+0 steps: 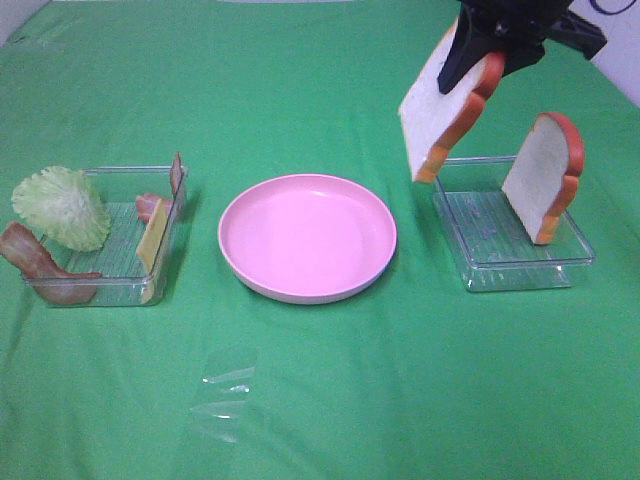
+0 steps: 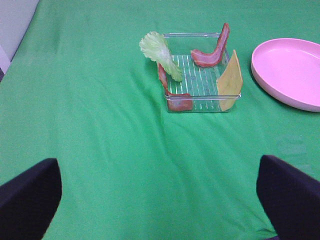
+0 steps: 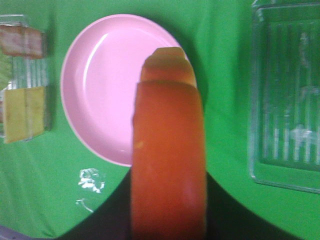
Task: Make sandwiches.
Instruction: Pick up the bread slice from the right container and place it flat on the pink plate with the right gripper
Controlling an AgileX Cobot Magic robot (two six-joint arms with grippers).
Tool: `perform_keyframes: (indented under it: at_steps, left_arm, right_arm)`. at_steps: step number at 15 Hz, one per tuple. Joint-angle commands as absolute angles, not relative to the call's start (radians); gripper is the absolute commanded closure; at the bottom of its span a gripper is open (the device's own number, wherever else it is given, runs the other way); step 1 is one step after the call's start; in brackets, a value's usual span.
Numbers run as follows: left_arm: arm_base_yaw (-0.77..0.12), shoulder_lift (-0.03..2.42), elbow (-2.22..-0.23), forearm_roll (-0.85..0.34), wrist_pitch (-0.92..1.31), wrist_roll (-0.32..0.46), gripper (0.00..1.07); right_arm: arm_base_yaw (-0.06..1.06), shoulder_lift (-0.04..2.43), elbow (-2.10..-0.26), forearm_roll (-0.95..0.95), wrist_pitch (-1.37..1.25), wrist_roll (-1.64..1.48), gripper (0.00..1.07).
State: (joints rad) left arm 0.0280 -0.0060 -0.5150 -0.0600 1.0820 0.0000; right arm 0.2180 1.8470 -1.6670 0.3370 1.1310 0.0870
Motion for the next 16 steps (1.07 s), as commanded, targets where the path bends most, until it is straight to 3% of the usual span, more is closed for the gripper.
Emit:
perform_keyframes:
  at_steps: [1,7,16]
  left_arm:
    - [0.024,-0.023,-0.515,-0.066,1.072,-0.01,0.09]
    - [0.024,-0.023,-0.515,-0.066,1.072,-0.01,0.09]
    - [0.024,-0.023,-0.515,-0.066,1.072,-0.01,0.09]
  right_arm:
    - [0.219,1.802,-1.491,0.702,0.955,-0.153,1.07]
    - [0.221,1.966,-1.48,0.943,0.94,-0.248,1.07]
    - [0.313,2.183,-1.541,1.026,0.806,-0.33,1.07]
